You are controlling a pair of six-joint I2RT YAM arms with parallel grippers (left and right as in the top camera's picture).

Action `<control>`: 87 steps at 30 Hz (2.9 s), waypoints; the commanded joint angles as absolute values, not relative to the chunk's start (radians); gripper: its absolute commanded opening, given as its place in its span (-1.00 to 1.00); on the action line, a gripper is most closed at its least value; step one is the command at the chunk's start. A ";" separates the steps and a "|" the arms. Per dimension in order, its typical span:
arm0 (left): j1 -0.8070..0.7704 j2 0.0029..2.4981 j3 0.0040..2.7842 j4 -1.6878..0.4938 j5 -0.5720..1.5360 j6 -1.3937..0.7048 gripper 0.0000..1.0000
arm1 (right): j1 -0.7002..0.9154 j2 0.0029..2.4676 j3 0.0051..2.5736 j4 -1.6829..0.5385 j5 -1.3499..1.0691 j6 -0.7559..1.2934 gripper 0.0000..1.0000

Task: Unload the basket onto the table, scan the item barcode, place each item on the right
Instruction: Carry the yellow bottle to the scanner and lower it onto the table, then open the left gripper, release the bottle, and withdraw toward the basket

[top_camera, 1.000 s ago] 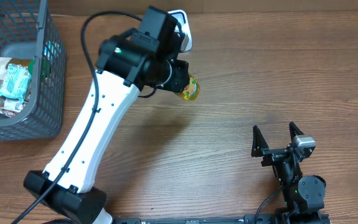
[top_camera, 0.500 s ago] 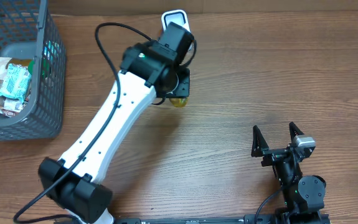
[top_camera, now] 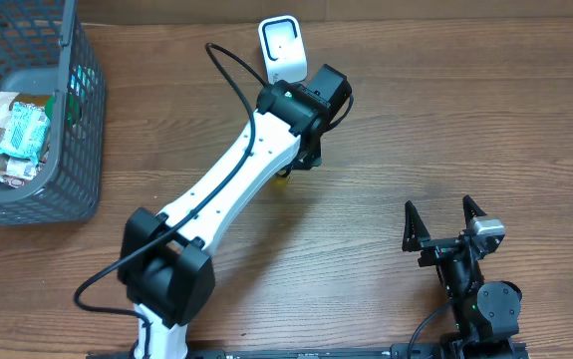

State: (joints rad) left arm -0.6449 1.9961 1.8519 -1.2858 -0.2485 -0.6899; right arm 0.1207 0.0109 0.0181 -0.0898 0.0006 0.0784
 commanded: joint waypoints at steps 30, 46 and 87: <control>-0.638 2.090 1.853 -1.191 -0.287 -0.758 -0.68 | 0.127 0.003 0.008 -0.084 0.005 0.074 1.00; -0.537 2.090 1.853 -1.156 -0.007 -0.563 -0.65 | 0.127 0.003 0.008 -0.084 0.005 0.074 1.00; -0.522 2.065 1.921 -1.193 -0.010 -0.559 0.99 | 0.127 0.003 0.008 -0.084 0.006 0.074 1.00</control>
